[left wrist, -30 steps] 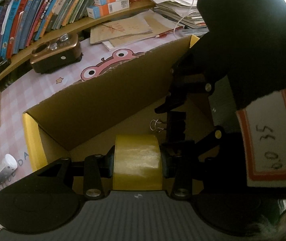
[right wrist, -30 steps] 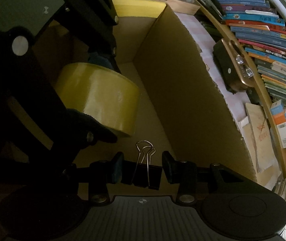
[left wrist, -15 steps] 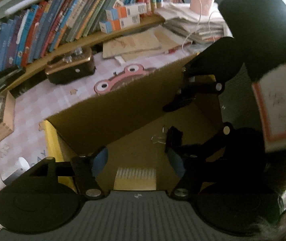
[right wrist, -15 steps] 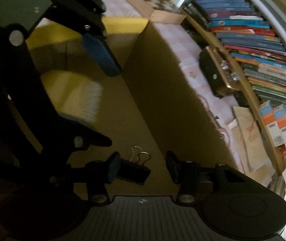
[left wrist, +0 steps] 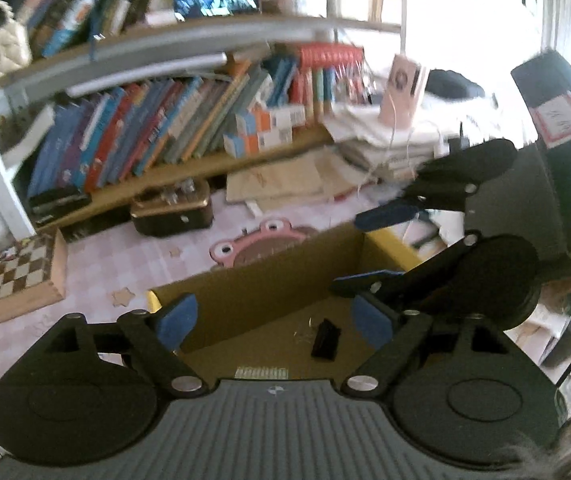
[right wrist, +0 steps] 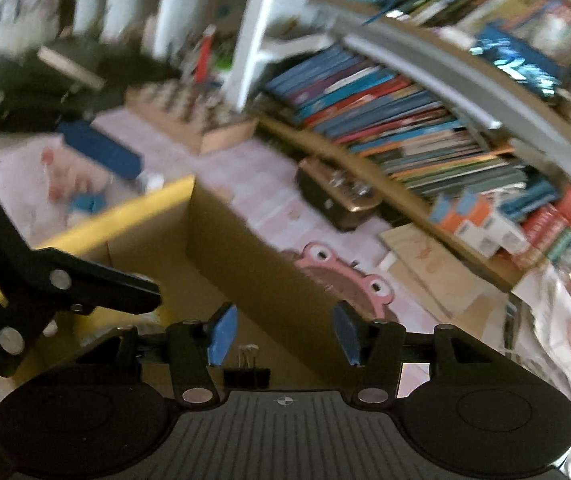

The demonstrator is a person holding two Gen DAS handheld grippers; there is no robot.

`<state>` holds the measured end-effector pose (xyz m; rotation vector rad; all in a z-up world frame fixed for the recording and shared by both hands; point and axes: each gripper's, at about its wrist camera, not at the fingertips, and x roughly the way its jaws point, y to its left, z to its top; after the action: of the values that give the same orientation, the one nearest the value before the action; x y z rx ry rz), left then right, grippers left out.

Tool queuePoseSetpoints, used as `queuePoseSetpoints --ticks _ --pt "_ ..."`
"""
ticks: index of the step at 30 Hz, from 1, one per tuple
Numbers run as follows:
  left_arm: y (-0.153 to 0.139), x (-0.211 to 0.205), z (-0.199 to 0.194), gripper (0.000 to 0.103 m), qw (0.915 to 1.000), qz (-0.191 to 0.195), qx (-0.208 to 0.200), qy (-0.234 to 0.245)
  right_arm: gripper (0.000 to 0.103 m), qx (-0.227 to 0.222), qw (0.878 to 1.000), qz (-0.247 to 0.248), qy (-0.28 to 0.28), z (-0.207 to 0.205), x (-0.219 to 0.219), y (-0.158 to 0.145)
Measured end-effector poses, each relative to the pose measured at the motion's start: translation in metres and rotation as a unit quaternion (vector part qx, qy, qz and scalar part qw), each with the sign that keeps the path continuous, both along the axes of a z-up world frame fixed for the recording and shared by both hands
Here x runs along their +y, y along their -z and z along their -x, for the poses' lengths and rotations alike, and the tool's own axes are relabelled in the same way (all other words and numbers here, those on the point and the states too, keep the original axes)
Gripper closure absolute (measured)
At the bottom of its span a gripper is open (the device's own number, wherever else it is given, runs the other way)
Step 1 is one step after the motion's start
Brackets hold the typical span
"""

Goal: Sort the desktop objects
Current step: 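Lower the tape roll and binder clip into the box and open both tools, then withdraw both open tools from the box back over the table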

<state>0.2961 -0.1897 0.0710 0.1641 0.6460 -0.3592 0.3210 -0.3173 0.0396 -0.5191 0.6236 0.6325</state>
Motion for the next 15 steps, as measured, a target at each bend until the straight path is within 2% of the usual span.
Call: queuePoseSetpoints --ticks 7,15 --pt "-0.018 0.018 0.036 0.014 0.9982 0.029 -0.039 -0.036 0.049 -0.026 0.992 -0.083 0.095 0.03 -0.022 -0.029" --pt "-0.024 0.041 0.078 0.012 0.9936 0.064 -0.068 -0.064 0.049 -0.044 0.971 -0.146 0.185 0.077 -0.035 -0.037"
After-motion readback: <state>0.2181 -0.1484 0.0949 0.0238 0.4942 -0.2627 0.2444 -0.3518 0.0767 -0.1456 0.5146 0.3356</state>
